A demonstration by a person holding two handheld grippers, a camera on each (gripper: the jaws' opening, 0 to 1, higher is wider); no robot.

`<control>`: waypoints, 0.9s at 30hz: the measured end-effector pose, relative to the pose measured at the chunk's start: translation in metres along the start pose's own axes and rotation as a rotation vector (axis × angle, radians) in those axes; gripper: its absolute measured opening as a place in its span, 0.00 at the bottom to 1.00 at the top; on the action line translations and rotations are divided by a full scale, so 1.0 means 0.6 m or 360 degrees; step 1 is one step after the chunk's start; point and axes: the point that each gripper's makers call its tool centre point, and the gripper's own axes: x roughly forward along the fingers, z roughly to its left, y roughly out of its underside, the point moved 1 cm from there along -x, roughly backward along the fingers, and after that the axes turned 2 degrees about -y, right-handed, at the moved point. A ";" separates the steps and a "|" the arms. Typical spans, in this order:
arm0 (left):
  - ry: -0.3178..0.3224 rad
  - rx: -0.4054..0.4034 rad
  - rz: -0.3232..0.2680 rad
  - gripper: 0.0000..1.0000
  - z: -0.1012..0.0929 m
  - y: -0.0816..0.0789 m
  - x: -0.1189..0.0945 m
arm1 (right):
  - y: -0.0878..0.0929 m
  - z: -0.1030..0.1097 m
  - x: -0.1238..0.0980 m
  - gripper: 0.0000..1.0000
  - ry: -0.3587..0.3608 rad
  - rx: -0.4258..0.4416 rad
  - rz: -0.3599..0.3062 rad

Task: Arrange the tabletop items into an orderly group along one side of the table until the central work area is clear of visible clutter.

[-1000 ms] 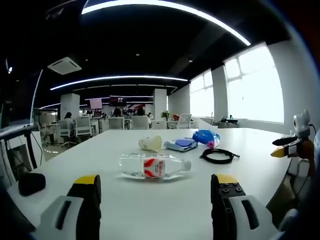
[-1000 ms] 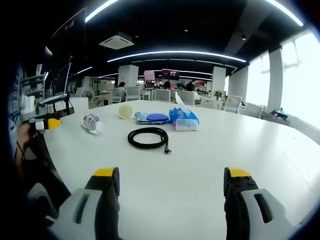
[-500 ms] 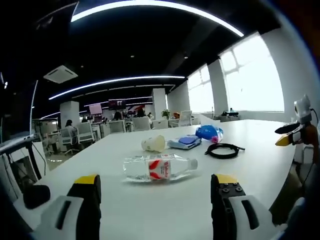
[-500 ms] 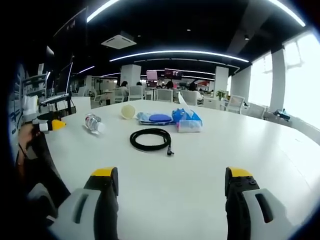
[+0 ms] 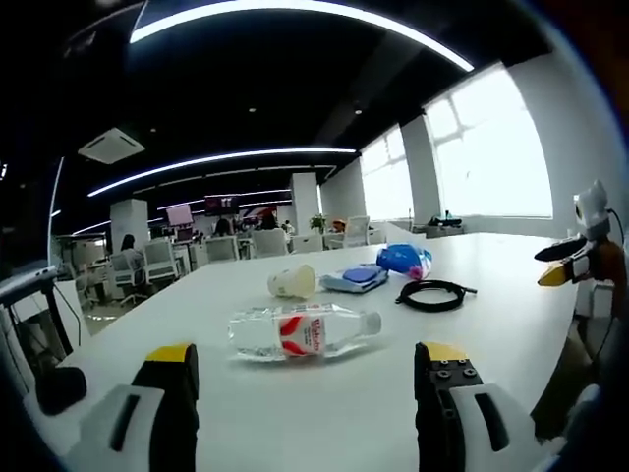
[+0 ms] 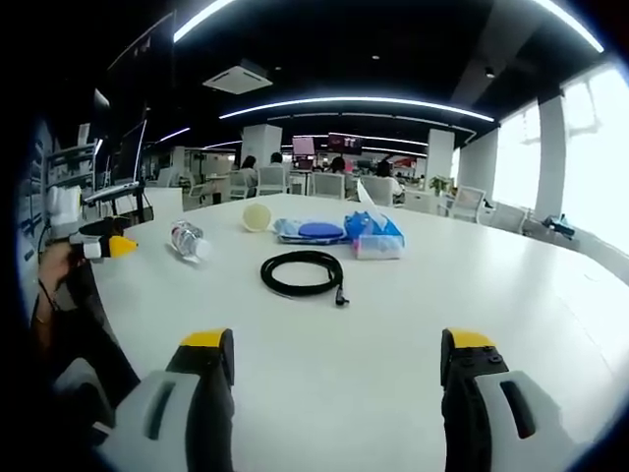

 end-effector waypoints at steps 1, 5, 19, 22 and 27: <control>0.0000 0.0005 -0.0003 0.90 0.000 -0.001 0.001 | 0.000 0.001 0.001 0.84 -0.0003 -0.0003 0.0001; 0.0006 0.0019 -0.0007 0.90 -0.001 -0.001 0.003 | 0.002 0.004 0.003 0.84 -0.0015 -0.0020 0.0013; 0.0025 0.0101 0.0000 0.90 -0.010 0.000 0.021 | 0.000 0.006 0.009 0.83 -0.0028 -0.0020 0.0020; 0.0034 0.0136 0.0003 0.89 -0.013 0.002 0.027 | 0.000 0.007 0.011 0.83 -0.0029 -0.0021 0.0023; 0.0053 0.0167 -0.0020 0.88 -0.017 -0.004 0.034 | 0.000 0.004 0.013 0.83 -0.0024 -0.0015 0.0025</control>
